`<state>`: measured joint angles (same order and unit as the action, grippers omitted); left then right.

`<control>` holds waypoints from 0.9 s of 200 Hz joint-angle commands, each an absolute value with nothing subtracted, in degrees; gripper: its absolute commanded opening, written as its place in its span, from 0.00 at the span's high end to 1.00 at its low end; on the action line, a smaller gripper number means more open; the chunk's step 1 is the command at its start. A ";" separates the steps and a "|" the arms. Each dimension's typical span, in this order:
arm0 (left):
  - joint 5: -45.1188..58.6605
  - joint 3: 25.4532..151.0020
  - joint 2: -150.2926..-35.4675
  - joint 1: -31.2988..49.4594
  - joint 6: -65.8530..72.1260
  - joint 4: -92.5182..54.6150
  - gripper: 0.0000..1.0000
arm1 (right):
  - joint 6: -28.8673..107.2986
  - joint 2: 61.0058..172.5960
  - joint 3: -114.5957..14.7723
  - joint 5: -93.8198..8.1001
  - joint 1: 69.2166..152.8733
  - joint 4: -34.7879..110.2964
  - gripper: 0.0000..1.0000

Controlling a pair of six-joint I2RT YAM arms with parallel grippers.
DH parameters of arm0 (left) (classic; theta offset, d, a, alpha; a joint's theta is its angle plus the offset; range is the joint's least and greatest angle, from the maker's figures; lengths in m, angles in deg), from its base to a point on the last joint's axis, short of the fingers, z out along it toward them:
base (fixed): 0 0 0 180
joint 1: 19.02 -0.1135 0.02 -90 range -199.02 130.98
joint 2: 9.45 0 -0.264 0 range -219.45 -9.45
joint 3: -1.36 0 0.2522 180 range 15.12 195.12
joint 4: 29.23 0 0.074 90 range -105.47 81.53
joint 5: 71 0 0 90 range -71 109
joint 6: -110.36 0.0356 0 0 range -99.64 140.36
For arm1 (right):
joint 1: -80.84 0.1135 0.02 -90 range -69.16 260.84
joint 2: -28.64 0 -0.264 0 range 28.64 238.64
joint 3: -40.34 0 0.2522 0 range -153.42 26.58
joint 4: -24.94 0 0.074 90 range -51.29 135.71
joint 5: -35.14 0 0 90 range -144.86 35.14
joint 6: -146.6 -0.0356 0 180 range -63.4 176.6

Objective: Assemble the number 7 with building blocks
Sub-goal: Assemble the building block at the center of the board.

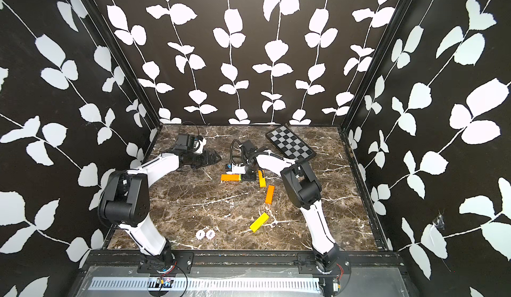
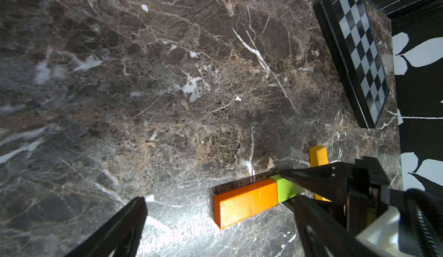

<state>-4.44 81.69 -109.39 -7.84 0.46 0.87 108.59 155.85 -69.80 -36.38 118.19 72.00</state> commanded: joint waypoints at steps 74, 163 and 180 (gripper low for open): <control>-5.35 82.62 -109.90 -7.65 0.84 0.92 0.02 | 111.05 156.86 -67.91 -36.93 118.46 74.07 0.63; -2.92 82.60 -107.89 -7.59 1.77 0.82 0.01 | 102.96 147.31 -61.95 -35.46 118.46 64.02 0.20; -3.10 82.74 -107.81 -7.65 1.72 0.93 0.01 | 102.75 145.06 -61.72 -36.18 118.55 66.42 0.14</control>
